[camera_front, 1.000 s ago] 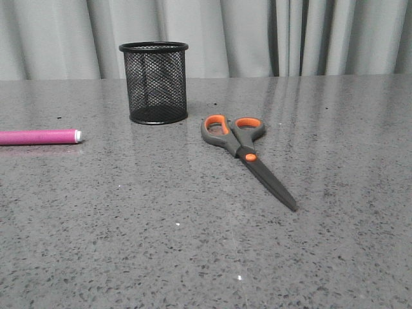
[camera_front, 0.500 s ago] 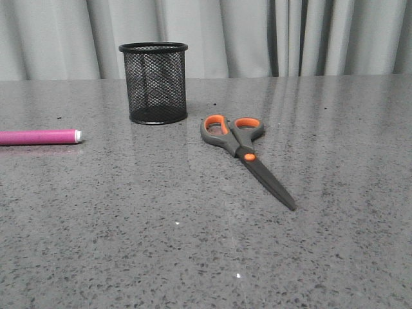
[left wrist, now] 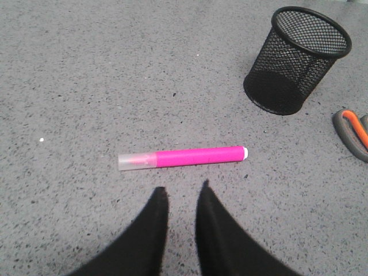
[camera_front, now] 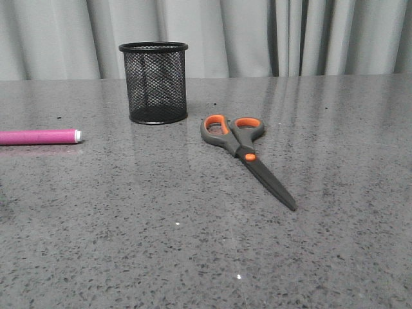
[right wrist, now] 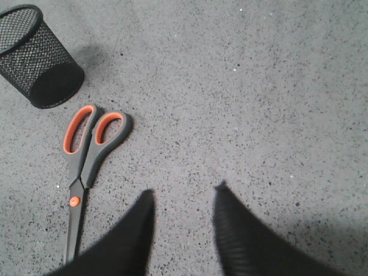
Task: Put pen and scissors into bin
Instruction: 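Lower the left gripper onto the pink marker and close on it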
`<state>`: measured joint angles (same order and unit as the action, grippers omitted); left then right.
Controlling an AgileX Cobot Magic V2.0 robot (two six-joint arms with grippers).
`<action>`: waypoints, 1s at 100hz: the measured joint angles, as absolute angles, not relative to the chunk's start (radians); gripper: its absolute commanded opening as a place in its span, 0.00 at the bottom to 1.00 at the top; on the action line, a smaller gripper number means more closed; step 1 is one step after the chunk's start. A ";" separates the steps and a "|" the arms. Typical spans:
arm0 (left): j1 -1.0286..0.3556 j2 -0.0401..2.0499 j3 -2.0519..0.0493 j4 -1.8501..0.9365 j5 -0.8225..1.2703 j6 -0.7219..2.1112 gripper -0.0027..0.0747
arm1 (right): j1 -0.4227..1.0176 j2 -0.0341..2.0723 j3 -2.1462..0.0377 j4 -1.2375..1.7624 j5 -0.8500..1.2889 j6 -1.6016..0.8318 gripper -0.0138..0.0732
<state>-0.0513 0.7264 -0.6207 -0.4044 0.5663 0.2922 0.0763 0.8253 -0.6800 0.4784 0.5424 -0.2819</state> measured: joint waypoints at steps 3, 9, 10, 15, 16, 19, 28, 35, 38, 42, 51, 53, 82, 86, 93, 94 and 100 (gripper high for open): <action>-0.051 0.738 -0.628 -0.407 0.566 0.299 0.47 | 0.076 0.827 -0.680 0.478 0.544 -0.282 0.66; -0.051 0.761 -0.643 -0.413 0.566 0.305 0.52 | 0.076 0.827 -0.680 0.478 0.546 -0.283 0.66; -0.051 0.767 -0.645 -0.413 0.566 0.305 0.53 | 0.076 0.827 -0.680 0.478 0.546 -0.283 0.66; -0.051 0.786 -0.660 -0.416 0.569 0.310 0.52 | 0.076 0.827 -0.680 0.478 0.546 -0.283 0.66; -0.051 0.789 -0.662 -0.416 0.570 0.314 0.52 | 0.076 0.827 -0.680 0.478 0.548 -0.283 0.66; -0.051 0.805 -0.672 -0.417 0.577 0.325 0.52 | 0.076 0.827 -0.680 0.478 0.548 -0.286 0.66; -0.051 0.852 -0.706 -0.432 0.607 0.395 0.52 | 0.076 0.827 -0.680 0.478 0.548 -0.297 0.66; -0.051 0.908 -0.745 -0.461 0.644 0.483 0.52 | 0.076 0.827 -0.680 0.478 0.550 -0.307 0.66; -0.051 0.926 -0.761 -0.475 0.656 0.525 0.52 | 0.076 0.827 -0.680 0.478 0.550 -0.311 0.66; -0.051 0.964 -0.782 -0.497 0.685 0.595 0.52 | 0.076 0.827 -0.680 0.478 0.550 -0.316 0.66; -0.051 1.052 -0.840 -0.539 0.745 0.748 0.52 | 0.076 0.827 -0.680 0.478 0.550 -0.320 0.66; -0.051 1.072 -0.858 -0.548 0.758 0.803 0.52 | 0.076 0.827 -0.680 0.478 0.550 -0.322 0.66; -0.051 1.349 -0.992 -0.567 0.897 1.328 0.52 | 0.076 0.827 -0.680 0.478 0.574 -0.347 0.66; -0.051 1.378 -1.005 -0.567 0.907 1.374 0.52 | 0.076 0.827 -0.680 0.478 0.576 -0.349 0.66; -0.051 1.431 -1.028 -0.567 0.911 1.412 0.52 | 0.076 0.827 -0.680 0.478 0.578 -0.352 0.66; -0.051 1.442 -1.030 -0.567 0.911 1.414 0.52 | 0.076 0.827 -0.680 0.478 0.578 -0.352 0.66; -0.051 1.481 -1.056 -0.567 0.911 1.432 0.52 | 0.076 0.827 -0.680 0.478 0.578 -0.352 0.66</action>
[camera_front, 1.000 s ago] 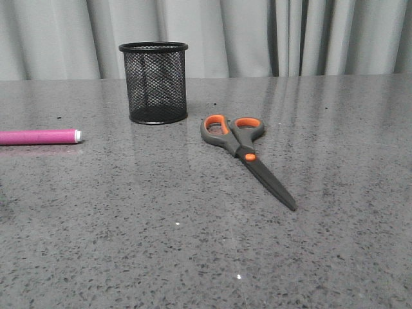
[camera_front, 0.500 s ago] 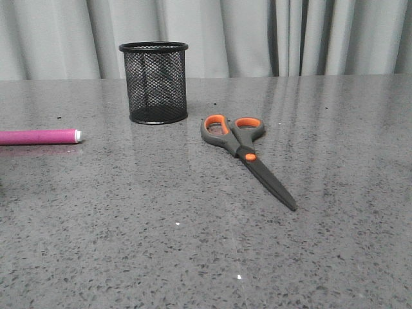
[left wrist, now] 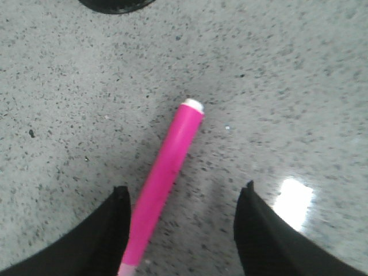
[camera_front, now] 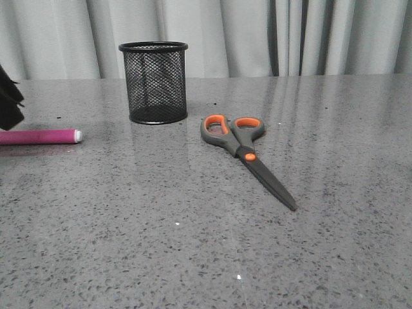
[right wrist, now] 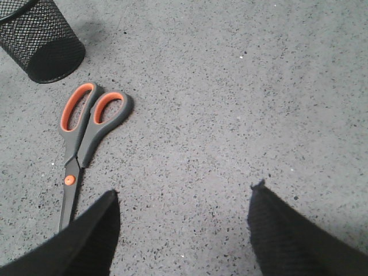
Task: Put pen and scissors into bin
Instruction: 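Lower the left gripper onto the pink marker and close on it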
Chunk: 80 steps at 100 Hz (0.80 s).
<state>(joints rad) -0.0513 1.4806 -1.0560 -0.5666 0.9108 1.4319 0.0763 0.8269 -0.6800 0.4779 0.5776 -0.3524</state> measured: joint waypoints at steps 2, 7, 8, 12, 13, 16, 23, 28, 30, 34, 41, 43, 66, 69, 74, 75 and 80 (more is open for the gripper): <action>-0.051 1.494 -1.065 -0.567 0.911 1.438 0.52 | 0.076 0.827 -0.680 0.478 0.578 -0.352 0.66; -0.051 1.521 -1.084 -0.567 0.911 1.460 0.52 | 0.076 0.827 -0.680 0.478 0.578 -0.354 0.66; -0.051 1.529 -1.087 -0.567 0.911 1.463 0.52 | 0.076 0.827 -0.680 0.478 0.578 -0.354 0.66; -0.051 1.547 -1.102 -0.567 0.911 1.484 0.52 | 0.076 0.827 -0.680 0.478 0.578 -0.354 0.66; -0.051 1.550 -1.107 -0.567 0.911 1.492 0.52 | 0.076 0.827 -0.680 0.478 0.578 -0.354 0.66; -0.051 1.562 -1.116 -0.567 0.911 1.508 0.52 | 0.076 0.827 -0.680 0.478 0.578 -0.354 0.66; -0.051 1.586 -1.136 -0.567 0.918 1.557 0.52 | 0.076 0.827 -0.680 0.478 0.578 -0.354 0.66; -0.053 1.600 -1.144 -0.567 0.934 1.596 0.52 | 0.076 0.827 -0.680 0.478 0.578 -0.354 0.66; -0.057 1.605 -1.150 -0.567 0.941 1.622 0.52 | 0.076 0.827 -0.680 0.478 0.578 -0.354 0.66; -0.062 1.613 -1.152 -0.567 0.954 1.659 0.52 | 0.076 0.827 -0.680 0.478 0.580 -0.354 0.66; -0.074 1.624 -1.154 -0.565 0.963 1.697 0.52 | 0.076 0.827 -0.680 0.478 0.580 -0.354 0.66; -0.076 1.627 -1.154 -0.563 0.963 1.701 0.52 | 0.076 0.827 -0.680 0.478 0.580 -0.354 0.66; -0.084 1.661 -1.161 -0.558 0.961 1.718 0.52 | 0.076 0.827 -0.680 0.478 0.582 -0.354 0.66; -0.084 1.661 -1.161 -0.558 0.961 1.720 0.51 | 0.076 0.827 -0.680 0.478 0.584 -0.354 0.66; -0.084 1.662 -1.161 -0.558 0.961 1.720 0.48 | 0.076 0.827 -0.680 0.478 0.584 -0.354 0.66; -0.084 1.662 -1.161 -0.558 0.961 1.720 0.46 | 0.076 0.827 -0.680 0.478 0.584 -0.354 0.66; -0.084 1.662 -1.162 -0.558 0.963 1.720 0.39 | 0.076 0.827 -0.680 0.478 0.584 -0.354 0.66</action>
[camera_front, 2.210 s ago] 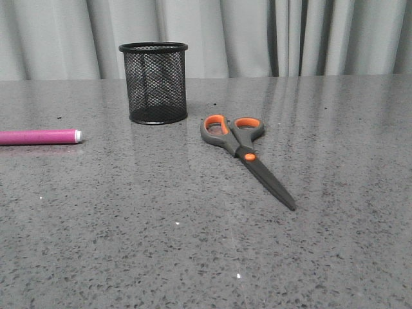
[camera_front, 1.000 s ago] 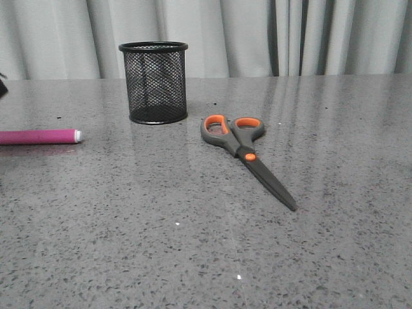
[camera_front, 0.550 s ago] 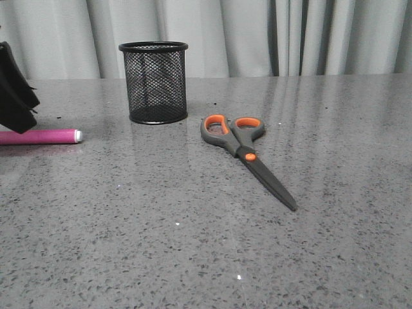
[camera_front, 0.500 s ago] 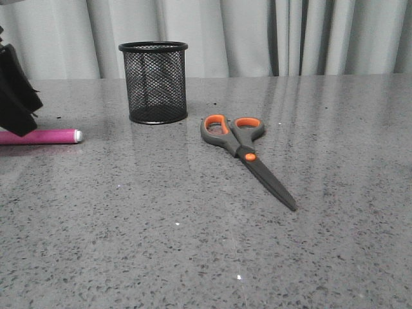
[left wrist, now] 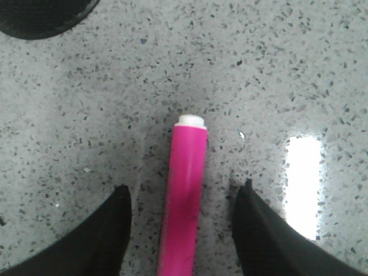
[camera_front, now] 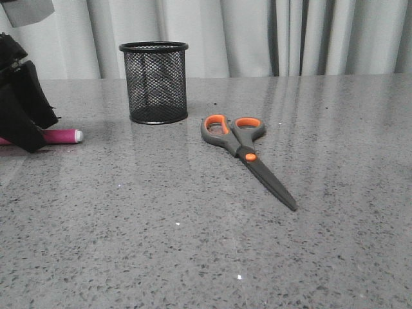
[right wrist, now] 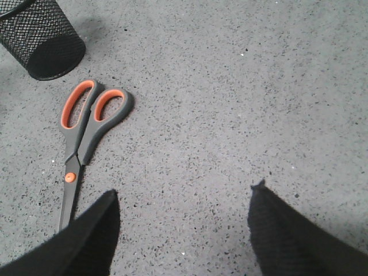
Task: Put pen and scissors into bin
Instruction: 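Lower the left gripper onto the pink marker and close on it, then lift the pink marker with the left gripper and drop it into the mesh holder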
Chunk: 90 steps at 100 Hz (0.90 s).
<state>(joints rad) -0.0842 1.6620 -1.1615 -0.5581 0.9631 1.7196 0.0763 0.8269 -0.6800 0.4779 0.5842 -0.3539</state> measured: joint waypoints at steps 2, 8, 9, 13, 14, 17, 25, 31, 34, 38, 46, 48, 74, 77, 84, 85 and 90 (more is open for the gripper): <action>-0.084 1.662 -1.162 -0.558 0.965 1.718 0.36 | 0.076 0.827 -0.680 0.478 0.584 -0.354 0.66; -0.084 1.667 -1.163 -0.560 0.969 1.699 0.24 | 0.076 0.827 -0.680 0.478 0.584 -0.354 0.66; -0.084 1.667 -1.163 -0.560 0.969 1.697 0.20 | 0.076 0.827 -0.680 0.478 0.584 -0.354 0.66; -0.084 1.669 -1.163 -0.560 0.969 1.680 0.11 | 0.076 0.827 -0.680 0.478 0.584 -0.354 0.66; -0.084 1.669 -1.163 -0.562 0.969 1.677 0.08 | 0.076 0.827 -0.680 0.478 0.584 -0.354 0.66; -0.084 1.669 -1.163 -0.562 0.969 1.663 0.01 | 0.076 0.827 -0.680 0.478 0.586 -0.354 0.66; -0.084 1.669 -1.169 -0.560 0.969 1.632 0.01 | 0.076 0.827 -0.680 0.476 0.586 -0.354 0.66; -0.084 1.673 -1.183 -0.553 0.976 1.598 0.01 | 0.076 0.827 -0.680 0.476 0.588 -0.354 0.66; -0.084 1.675 -1.197 -0.553 0.986 1.582 0.01 | 0.076 0.827 -0.680 0.476 0.588 -0.354 0.66; -0.084 1.677 -1.217 -0.555 1.002 1.560 0.01 | 0.076 0.827 -0.680 0.476 0.590 -0.354 0.66; -0.084 1.678 -1.279 -0.586 1.039 1.528 0.01 | 0.076 0.827 -0.680 0.476 0.592 -0.354 0.66; -0.084 1.678 -1.297 -0.601 1.049 1.520 0.01 | 0.076 0.827 -0.680 0.476 0.592 -0.354 0.66; -0.084 1.654 -1.498 -0.999 1.078 1.492 0.01 | 0.076 0.827 -0.680 0.476 0.594 -0.354 0.66; -0.084 1.652 -1.511 -1.058 1.068 1.492 0.01 | 0.076 0.827 -0.680 0.476 0.594 -0.354 0.66; -0.090 1.647 -1.525 -1.211 1.032 1.492 0.01 | 0.076 0.827 -0.680 0.476 0.594 -0.354 0.66; -0.094 1.648 -1.527 -1.238 1.027 1.492 0.01 | 0.076 0.827 -0.680 0.476 0.594 -0.354 0.66; -0.105 1.648 -1.529 -1.303 0.992 1.497 0.01 | 0.076 0.827 -0.680 0.476 0.594 -0.354 0.66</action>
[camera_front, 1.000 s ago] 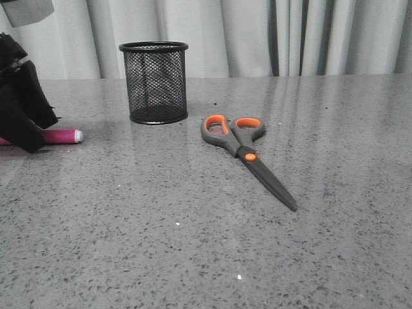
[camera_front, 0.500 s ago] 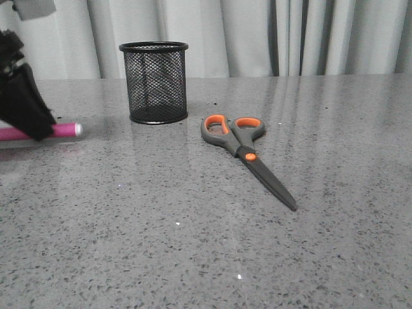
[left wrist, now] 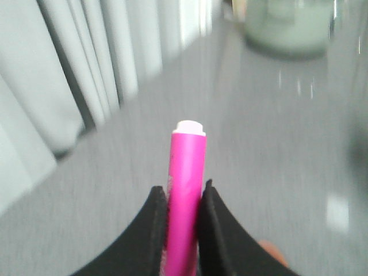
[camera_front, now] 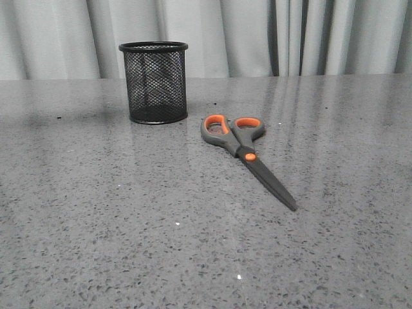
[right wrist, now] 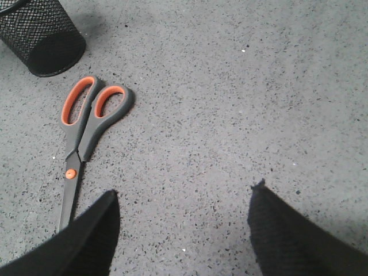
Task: Put pen and scissors into bin
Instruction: 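Lift the pink marker with the left gripper and drop it into the mesh holder, then move the right gripper over the scissors and lower onto the handles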
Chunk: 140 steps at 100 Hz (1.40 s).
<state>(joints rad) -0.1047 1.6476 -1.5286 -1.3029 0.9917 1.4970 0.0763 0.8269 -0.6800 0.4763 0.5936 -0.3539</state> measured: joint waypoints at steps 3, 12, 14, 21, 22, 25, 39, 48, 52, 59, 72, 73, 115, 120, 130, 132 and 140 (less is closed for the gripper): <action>-0.115 1.650 -1.529 -1.340 0.970 1.502 0.01 | 0.076 0.827 -0.680 0.476 0.594 -0.354 0.66; -0.153 1.668 -1.529 -1.380 0.904 1.523 0.01 | 0.076 0.827 -0.680 0.476 0.594 -0.354 0.66; -0.162 1.673 -1.529 -1.384 0.894 1.528 0.01 | 0.076 0.827 -0.680 0.476 0.594 -0.354 0.66; -0.191 1.704 -1.529 -1.394 0.873 1.535 0.01 | 0.076 0.827 -0.680 0.476 0.594 -0.354 0.66; -0.194 1.711 -1.529 -1.394 0.868 1.535 0.01 | 0.076 0.827 -0.680 0.476 0.594 -0.354 0.66; -0.206 1.728 -1.529 -1.399 0.863 1.535 0.01 | 0.076 0.827 -0.680 0.476 0.594 -0.354 0.66; -0.239 1.814 -1.529 -1.436 0.849 1.535 0.01 | 0.076 0.827 -0.680 0.476 0.594 -0.354 0.66; -0.242 1.854 -1.529 -1.452 0.830 1.537 0.01 | 0.076 0.827 -0.680 0.476 0.596 -0.354 0.66; -0.242 1.862 -1.529 -1.452 0.815 1.537 0.01 | 0.076 0.827 -0.680 0.476 0.596 -0.354 0.66; -0.242 1.870 -1.529 -1.452 0.789 1.537 0.01 | 0.076 0.827 -0.680 0.476 0.601 -0.354 0.66; -0.242 1.872 -1.529 -1.457 0.767 1.537 0.01 | 0.076 0.827 -0.680 0.476 0.604 -0.354 0.66; -0.242 1.872 -1.529 -1.457 0.767 1.537 0.01 | 0.076 0.827 -0.680 0.476 0.604 -0.354 0.66; -0.242 1.881 -1.529 -1.405 0.777 1.537 0.52 | 0.076 0.827 -0.680 0.476 0.606 -0.354 0.66; -0.242 1.881 -1.533 -1.405 0.779 1.537 0.52 | 0.076 0.827 -0.680 0.476 0.606 -0.354 0.66; -0.240 1.881 -1.550 -1.404 0.793 1.537 0.47 | 0.076 0.827 -0.680 0.476 0.606 -0.354 0.66; -0.235 1.878 -1.555 -1.405 0.801 1.537 0.46 | 0.076 0.827 -0.680 0.476 0.606 -0.354 0.66; -0.217 1.862 -1.583 -1.403 0.831 1.537 0.36 | 0.076 0.827 -0.680 0.476 0.606 -0.354 0.66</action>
<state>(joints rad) -0.2171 1.8618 -1.5834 -1.4029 0.8307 1.5366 0.0763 0.8269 -0.6800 0.4763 0.6064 -0.3539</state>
